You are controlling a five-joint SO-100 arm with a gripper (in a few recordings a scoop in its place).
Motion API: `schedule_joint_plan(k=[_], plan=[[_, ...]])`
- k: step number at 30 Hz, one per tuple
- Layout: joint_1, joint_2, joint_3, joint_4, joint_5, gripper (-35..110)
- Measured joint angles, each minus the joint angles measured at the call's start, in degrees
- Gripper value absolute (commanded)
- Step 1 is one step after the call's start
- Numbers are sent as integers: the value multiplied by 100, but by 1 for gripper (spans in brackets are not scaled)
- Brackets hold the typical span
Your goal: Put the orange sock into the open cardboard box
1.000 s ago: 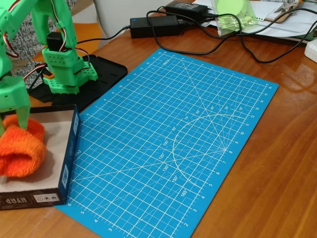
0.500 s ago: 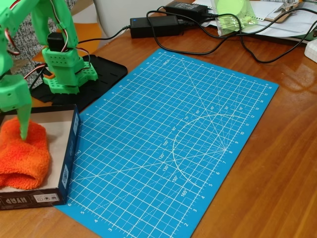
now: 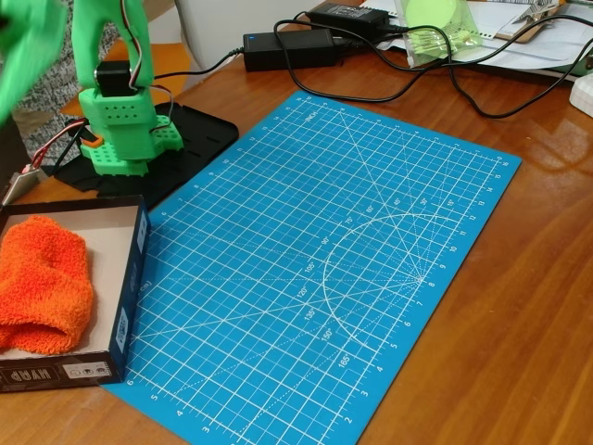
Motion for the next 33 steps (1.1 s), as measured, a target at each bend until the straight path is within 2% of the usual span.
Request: schedule_joint_plan(k=[7, 12, 15, 22, 28, 33], plan=[[-2979, 97, 466, -633, -932, 0], [-4860, 114, 1854, -334, -2294, 0], [-5238, 316, 2936, -9, -2646, 0], [-5458, 1327, 5502, 255, -2733, -1], [-5845, 3771, 7585, 1222, -2646, -1], [-5810, 6170, 8314, 2083, -2716, -1]])
